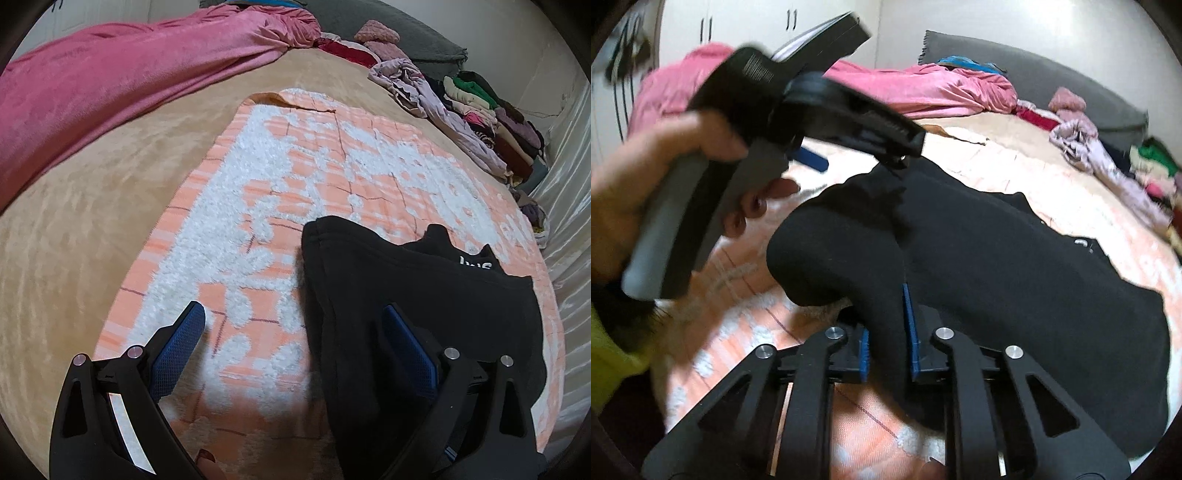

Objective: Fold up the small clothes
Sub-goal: 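Grasp the shirt side edge with the right tool while the left tool grasps and lifts it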

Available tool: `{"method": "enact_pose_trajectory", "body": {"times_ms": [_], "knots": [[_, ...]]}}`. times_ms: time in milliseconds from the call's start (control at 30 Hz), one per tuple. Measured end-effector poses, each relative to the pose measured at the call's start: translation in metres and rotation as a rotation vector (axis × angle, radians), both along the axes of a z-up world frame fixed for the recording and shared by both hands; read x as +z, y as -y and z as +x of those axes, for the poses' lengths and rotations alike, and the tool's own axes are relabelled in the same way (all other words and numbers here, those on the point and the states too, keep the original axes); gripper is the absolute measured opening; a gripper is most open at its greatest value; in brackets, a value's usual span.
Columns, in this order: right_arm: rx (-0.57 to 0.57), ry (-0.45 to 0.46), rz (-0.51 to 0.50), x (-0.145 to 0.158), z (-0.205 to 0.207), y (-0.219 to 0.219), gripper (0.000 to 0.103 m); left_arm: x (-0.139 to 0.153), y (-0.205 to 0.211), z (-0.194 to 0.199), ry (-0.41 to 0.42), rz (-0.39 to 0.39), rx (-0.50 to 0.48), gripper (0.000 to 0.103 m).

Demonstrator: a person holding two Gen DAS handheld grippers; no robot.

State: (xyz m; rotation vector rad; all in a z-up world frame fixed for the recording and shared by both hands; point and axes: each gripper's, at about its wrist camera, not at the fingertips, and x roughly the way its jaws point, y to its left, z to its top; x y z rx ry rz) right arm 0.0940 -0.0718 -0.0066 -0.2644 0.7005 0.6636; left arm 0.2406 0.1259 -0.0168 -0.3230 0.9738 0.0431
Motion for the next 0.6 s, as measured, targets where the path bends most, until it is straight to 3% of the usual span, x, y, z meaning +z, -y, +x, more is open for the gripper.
{"method": "enact_pose_trajectory", "body": {"times_ms": [267,300,367,600], "knots": [[0.002,-0.015,0.058,0.004,0.001,0.01,0.006,-0.004,0.008,0.002,0.005,-0.077,-0.046,0.093],[0.002,-0.018,0.063,0.004,0.001,0.01,0.006,-0.004,0.009,0.002,0.005,-0.087,-0.054,0.084],[0.001,-0.02,0.072,0.005,0.001,0.012,0.006,-0.008,0.013,0.003,-0.004,-0.111,-0.071,0.077],[-0.004,-0.026,0.083,0.006,0.002,0.014,0.006,-0.02,0.019,0.008,-0.025,-0.152,-0.092,0.071]]}}
